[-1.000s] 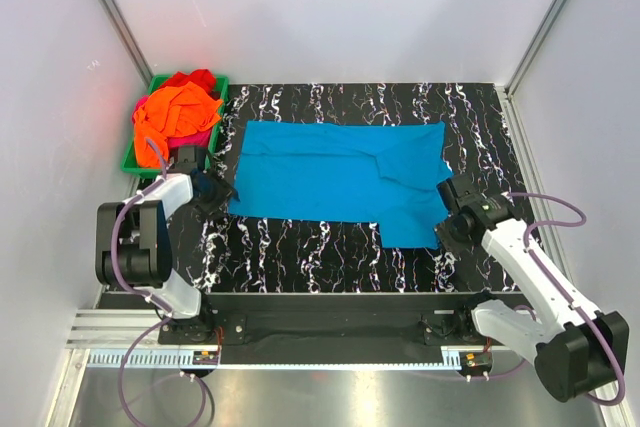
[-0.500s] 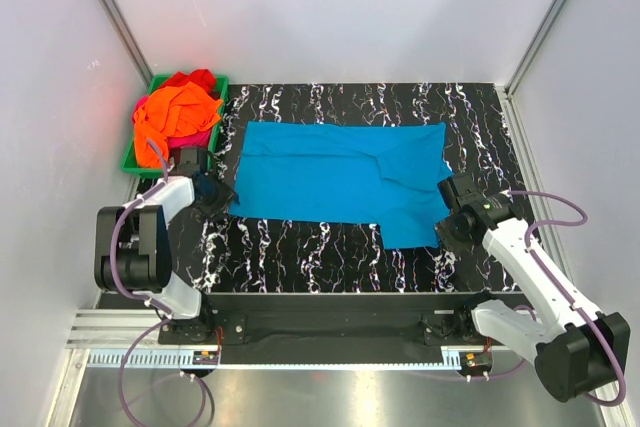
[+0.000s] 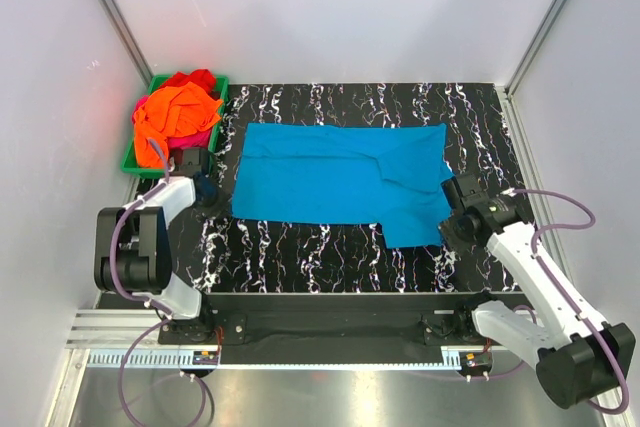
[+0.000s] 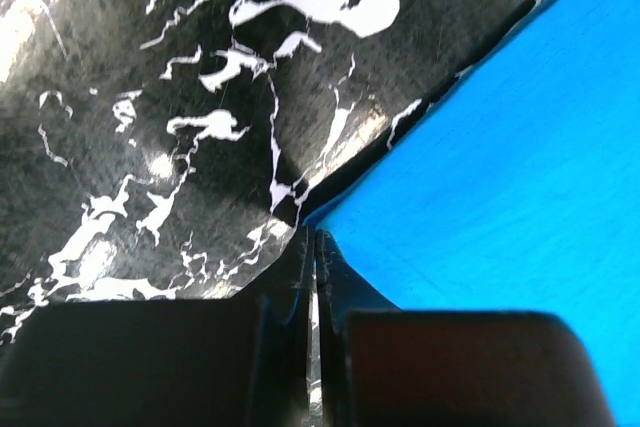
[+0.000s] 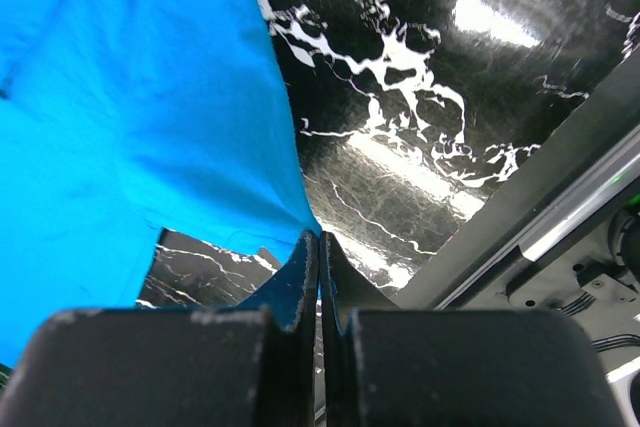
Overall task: Fold and stack the t-shirts
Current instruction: Fold the tshirt
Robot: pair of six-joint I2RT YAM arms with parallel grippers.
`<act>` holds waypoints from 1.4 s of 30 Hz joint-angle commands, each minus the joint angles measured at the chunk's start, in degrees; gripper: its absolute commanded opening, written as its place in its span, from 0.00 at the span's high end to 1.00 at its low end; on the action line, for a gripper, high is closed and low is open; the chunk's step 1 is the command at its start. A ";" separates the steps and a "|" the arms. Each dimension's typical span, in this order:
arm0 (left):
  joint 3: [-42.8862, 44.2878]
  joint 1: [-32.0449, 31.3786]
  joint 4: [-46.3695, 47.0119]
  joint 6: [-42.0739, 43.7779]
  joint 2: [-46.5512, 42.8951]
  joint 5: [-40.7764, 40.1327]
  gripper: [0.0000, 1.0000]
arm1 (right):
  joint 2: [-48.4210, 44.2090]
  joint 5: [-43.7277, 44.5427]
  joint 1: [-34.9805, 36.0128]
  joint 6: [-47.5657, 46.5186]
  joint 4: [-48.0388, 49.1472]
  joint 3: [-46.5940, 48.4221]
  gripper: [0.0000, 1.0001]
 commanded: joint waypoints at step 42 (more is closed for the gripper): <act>46.94 -0.60 -14.94 -0.74 29.66 -0.39 1.00 | 46.42 2.01 -16.89 -37.19 14.41 43.75 1.00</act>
